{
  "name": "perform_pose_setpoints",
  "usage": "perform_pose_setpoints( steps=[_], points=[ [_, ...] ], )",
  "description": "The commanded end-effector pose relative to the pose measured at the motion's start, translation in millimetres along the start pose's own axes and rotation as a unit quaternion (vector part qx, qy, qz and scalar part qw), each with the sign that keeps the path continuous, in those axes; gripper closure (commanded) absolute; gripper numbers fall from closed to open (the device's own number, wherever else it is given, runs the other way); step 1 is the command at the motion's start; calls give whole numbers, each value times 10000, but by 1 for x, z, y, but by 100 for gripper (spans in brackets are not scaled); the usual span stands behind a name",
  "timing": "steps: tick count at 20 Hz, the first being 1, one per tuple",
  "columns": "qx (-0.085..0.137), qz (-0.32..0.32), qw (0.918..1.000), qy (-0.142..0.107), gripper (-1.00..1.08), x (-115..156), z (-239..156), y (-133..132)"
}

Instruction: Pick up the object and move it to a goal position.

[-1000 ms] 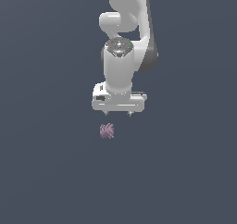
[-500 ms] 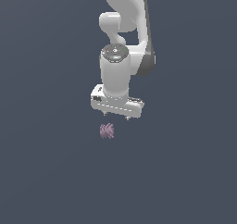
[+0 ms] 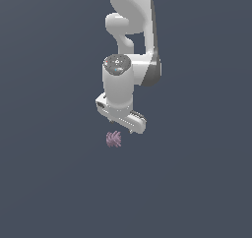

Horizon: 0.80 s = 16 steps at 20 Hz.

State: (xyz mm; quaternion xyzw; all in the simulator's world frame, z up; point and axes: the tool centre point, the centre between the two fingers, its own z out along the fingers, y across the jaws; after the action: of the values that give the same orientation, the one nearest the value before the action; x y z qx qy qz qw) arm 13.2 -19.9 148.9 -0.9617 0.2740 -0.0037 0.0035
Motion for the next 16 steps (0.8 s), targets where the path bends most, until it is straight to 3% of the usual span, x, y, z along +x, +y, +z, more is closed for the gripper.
perform_pose_setpoints(
  steps=[1,8,16],
  points=[
    [2,393,9992,-10,-92,2,4,2],
    [-3,1461,9893,-32,-92,8,17,8],
    [-18,2658,9640,-39,-92,14,30,16]
  ],
)
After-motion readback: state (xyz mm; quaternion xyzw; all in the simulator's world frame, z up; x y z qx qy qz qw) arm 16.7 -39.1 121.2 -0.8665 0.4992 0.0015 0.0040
